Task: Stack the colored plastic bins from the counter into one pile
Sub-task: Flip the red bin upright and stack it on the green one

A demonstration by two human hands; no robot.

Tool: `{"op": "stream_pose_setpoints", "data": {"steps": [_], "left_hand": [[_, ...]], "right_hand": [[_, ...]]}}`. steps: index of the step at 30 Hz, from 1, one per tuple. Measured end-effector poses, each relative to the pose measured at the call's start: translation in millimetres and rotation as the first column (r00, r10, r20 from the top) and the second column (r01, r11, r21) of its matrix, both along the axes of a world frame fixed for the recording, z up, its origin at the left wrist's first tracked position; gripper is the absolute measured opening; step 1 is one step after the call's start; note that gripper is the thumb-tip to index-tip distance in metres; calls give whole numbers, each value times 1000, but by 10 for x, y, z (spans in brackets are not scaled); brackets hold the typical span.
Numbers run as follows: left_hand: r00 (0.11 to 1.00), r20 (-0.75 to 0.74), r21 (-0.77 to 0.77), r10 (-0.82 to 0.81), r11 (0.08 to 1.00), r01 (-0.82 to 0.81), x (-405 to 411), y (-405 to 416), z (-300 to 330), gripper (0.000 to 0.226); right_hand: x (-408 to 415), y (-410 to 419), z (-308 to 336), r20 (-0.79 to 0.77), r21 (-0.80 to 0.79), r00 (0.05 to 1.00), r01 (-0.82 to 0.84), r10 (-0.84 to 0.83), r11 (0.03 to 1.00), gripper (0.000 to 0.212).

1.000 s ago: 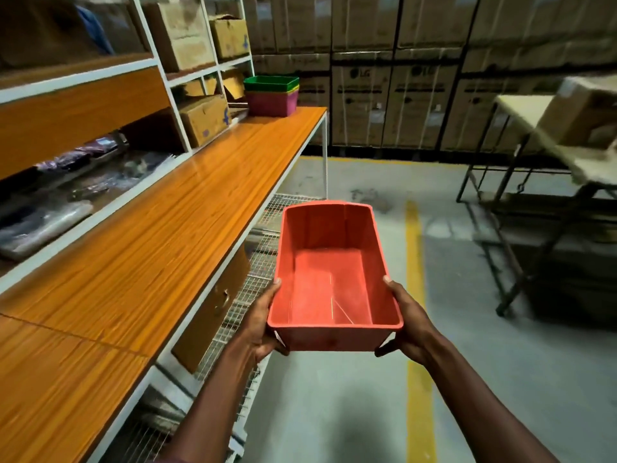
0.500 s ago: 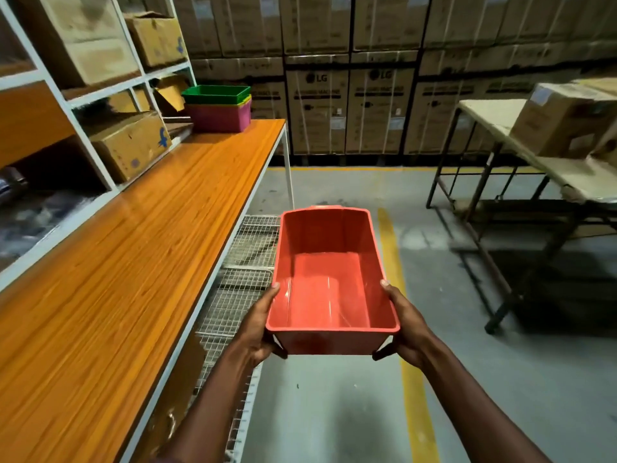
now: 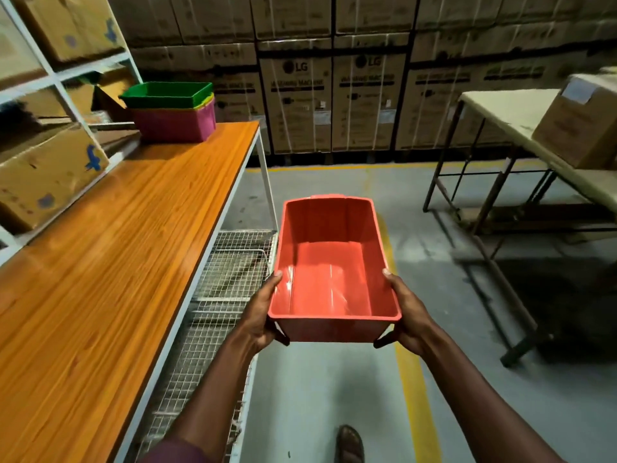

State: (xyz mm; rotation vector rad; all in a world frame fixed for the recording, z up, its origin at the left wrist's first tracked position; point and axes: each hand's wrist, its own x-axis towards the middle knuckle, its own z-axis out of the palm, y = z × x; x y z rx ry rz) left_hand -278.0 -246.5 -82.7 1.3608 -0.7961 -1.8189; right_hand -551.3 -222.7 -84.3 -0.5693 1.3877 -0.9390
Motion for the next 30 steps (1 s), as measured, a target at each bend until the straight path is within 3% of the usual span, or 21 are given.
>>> {"op": "stream_pose_setpoints", "data": {"steps": [5, 10, 20, 27, 30], "left_hand": [[998, 61, 13, -9, 1000, 8, -213, -1188, 34, 70], [1000, 29, -5, 10, 1000, -10, -367, -2233, 138, 70], [995, 70, -6, 70, 998, -70, -410, -4458, 26, 76], [990, -45, -25, 133, 991, -134, -325, -5805, 179, 62], [982, -60, -35, 178, 983, -180, -299, -6308, 225, 66]], "right_hand": [[-231, -1163, 110, 2, 11, 1000, -29, 29, 1000, 54], [-391, -2260, 230, -5, 10, 999, -46, 46, 999, 58], [-399, -4555, 199, -16, 5, 999, -42, 43, 999, 52], [-290, -6008, 312, -35, 9, 998, -54, 54, 998, 49], [-253, -6596, 340, -31, 14, 996, -82, 82, 997, 53]]}}
